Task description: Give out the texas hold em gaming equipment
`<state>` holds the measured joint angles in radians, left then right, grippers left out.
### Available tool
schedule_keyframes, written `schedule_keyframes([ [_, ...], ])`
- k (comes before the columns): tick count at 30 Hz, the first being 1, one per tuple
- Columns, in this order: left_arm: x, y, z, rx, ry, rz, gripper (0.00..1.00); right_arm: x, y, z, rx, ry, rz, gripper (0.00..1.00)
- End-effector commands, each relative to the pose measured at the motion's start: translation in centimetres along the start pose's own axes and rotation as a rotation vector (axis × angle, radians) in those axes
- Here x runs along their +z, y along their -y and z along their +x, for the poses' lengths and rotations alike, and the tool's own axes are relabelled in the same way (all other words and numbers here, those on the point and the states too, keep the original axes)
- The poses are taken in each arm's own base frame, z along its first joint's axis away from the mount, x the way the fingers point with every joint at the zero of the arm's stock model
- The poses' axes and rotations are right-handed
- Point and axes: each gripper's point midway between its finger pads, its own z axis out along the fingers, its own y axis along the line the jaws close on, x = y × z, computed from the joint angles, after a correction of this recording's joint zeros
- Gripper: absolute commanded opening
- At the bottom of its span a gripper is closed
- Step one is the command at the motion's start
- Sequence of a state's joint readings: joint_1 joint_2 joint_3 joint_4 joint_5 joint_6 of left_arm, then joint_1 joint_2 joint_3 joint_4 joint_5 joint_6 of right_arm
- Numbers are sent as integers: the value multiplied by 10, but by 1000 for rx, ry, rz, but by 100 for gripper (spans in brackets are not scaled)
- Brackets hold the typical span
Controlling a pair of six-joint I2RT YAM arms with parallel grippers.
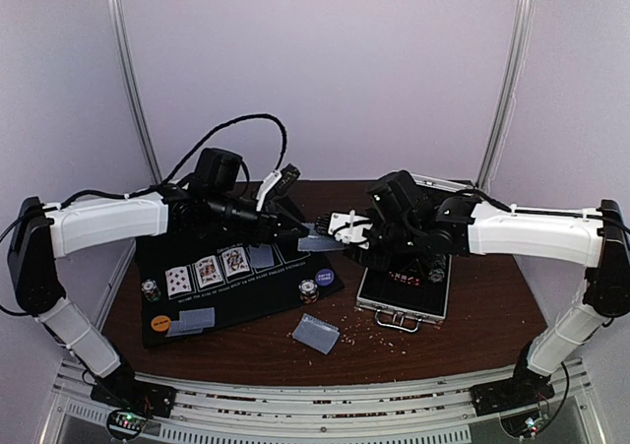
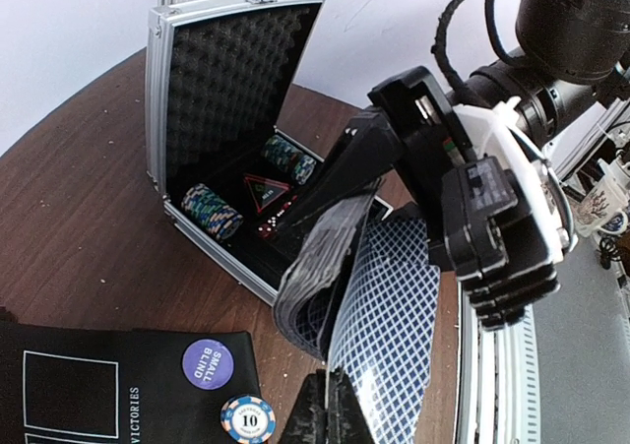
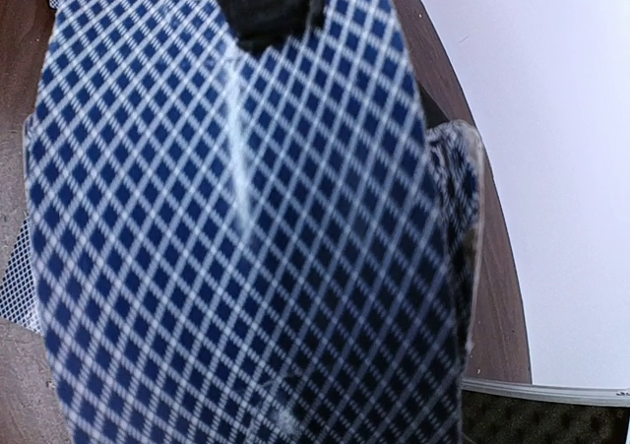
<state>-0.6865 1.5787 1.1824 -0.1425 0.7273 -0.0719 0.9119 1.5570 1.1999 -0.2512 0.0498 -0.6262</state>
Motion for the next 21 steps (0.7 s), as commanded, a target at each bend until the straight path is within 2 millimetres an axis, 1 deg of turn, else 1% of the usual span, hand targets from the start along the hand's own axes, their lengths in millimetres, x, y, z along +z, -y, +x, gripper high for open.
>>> schedule_keyframes([
  [1, -25, 0, -19, 88, 10, -38, 0, 1, 14, 0, 14, -6, 49, 41],
  [4, -37, 4, -22, 119, 1, -28, 0, 2, 16, 5, 25, -15, 51, 41],
  [7, -50, 4, -23, 168, -18, -41, 0, 3, 18, 9, 29, -23, 57, 41],
  [9, -61, 1, -23, 186, -32, -52, 0, 3, 21, 12, 32, -30, 62, 41],
  [11, -73, -10, -19, 203, -63, -82, 0, 2, 23, 15, 33, -38, 68, 41],
  [12, -79, -18, -16, 212, -87, -114, 0, 2, 24, 16, 34, -41, 72, 41],
  [13, -84, -32, -11, 224, -120, -168, 0, 2, 25, 17, 34, -45, 75, 41],
  [14, -88, -49, -5, 243, -165, -248, 0, 1, 26, 18, 33, -46, 79, 41],
  [16, -89, -85, 14, 271, -281, -381, 0, 1, 27, 17, 30, -48, 84, 41],
  [18, -82, -114, 33, 286, -395, -426, 0, 0, 27, 17, 30, -45, 86, 41],
  [21, -66, -148, 54, 311, -522, -464, 0, -2, 27, 15, 33, -39, 82, 41],
])
